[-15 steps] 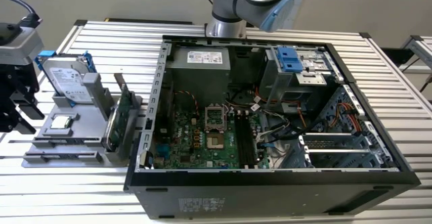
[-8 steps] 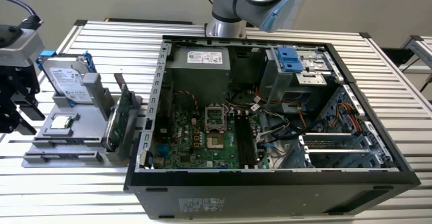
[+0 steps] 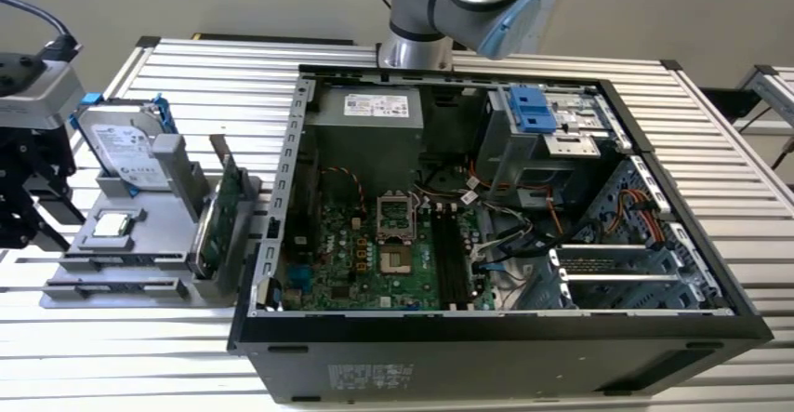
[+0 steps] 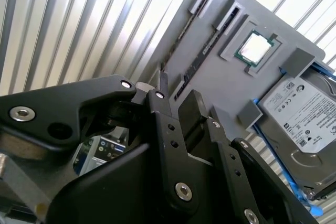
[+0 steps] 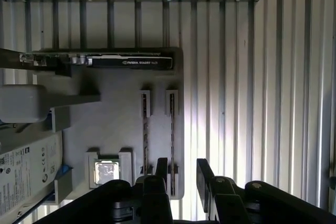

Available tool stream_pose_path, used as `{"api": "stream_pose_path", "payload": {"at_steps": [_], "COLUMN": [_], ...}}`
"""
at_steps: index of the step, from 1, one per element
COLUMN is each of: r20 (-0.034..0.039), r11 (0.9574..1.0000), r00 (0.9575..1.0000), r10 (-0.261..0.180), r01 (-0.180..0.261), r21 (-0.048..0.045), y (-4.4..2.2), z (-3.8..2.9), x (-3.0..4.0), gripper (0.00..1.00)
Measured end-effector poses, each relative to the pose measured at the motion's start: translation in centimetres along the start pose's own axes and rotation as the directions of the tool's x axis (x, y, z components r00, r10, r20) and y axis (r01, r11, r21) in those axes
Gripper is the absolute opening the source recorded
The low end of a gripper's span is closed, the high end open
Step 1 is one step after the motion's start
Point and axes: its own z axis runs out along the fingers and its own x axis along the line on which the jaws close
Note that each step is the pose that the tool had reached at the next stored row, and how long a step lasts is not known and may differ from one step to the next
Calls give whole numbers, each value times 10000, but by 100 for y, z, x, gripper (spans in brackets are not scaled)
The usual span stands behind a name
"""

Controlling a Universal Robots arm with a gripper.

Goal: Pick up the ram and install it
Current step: 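Pick up the ram and move it above insertion slot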

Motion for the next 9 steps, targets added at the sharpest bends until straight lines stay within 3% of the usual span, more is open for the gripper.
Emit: {"api": "stream_pose_path", "payload": {"at_steps": [9], "r20": [5], "r11": [10000], "r00": [10000], "r10": [0], "r01": [0], "r21": [0], "y": [-8], "z": [64], "x": [0], "gripper": [100]}}
